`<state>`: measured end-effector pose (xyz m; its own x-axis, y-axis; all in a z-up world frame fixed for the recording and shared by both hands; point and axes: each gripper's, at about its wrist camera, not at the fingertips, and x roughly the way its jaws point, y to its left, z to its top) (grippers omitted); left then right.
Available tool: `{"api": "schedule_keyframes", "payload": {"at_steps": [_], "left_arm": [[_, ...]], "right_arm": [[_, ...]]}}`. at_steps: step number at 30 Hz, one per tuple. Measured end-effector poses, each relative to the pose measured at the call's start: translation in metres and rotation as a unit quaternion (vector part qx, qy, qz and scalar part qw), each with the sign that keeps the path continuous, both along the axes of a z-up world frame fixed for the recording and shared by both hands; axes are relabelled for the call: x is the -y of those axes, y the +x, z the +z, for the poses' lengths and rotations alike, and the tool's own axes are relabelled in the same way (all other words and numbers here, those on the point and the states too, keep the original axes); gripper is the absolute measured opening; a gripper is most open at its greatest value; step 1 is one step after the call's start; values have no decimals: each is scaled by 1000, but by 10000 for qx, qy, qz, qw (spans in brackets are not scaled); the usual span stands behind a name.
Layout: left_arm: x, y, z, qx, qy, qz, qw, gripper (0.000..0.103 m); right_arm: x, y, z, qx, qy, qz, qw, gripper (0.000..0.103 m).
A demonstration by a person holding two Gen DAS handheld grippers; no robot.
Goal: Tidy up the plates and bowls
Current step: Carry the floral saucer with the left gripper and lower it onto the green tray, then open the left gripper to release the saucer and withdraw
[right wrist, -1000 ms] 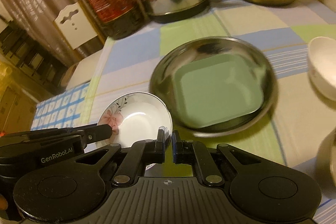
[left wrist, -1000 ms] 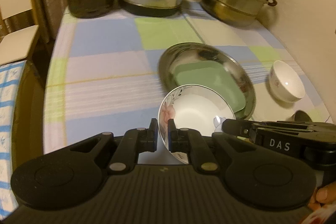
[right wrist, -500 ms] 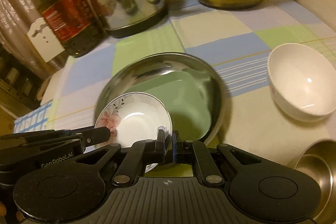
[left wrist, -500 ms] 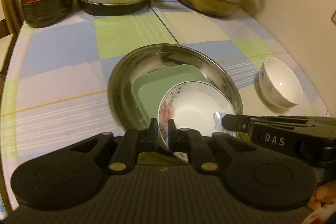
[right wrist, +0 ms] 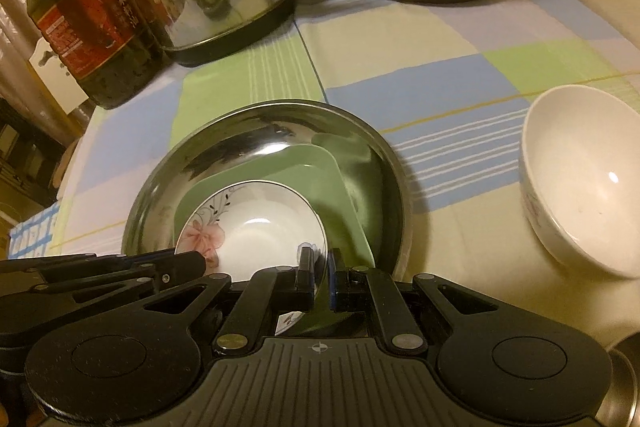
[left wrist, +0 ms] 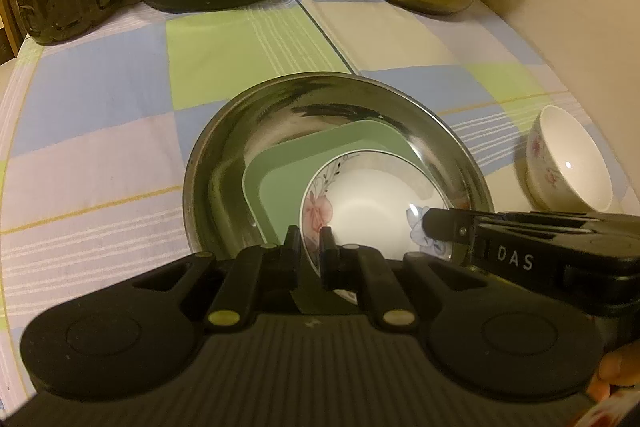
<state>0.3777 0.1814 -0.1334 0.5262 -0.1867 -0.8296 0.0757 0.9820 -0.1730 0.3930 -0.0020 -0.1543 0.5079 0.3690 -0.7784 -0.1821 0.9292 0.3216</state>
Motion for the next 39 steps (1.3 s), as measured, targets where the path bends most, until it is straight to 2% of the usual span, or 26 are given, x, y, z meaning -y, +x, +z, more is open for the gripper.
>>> {"api": "schedule_keyframes", "payload": {"at_steps": [16,22,26,27,29,30,31,39], "left_arm": [[4,12,-4,-33,91,62,9999,8],[5,11,1,93,180,67,9998,14],[2,5,11,180,62,75,9998,14],[1,3,14,222,46,63,9997,14],[1,-4,22,305,30,22,9995,14],[0,-7,26,334,29,9,9994,14],[-1,-11,30,369,28,-2,9993,14],[-6,-55,58,481,35,49,9988,15]], "right_arm": [[-3,13,-7,-41,-25,-14,10000,7],[-2,14,-4,-147,-20,-53,9999,7],[3,10,4,-60,51,-104,9999,9],[5,8,7,-33,86,-115,9999,12],[6,5,14,30,108,-121,9999,24],[8,2,18,72,118,-122,9998,38],[9,-2,23,113,141,-127,9998,48],[31,-46,59,350,435,-265,9981,51]]}}
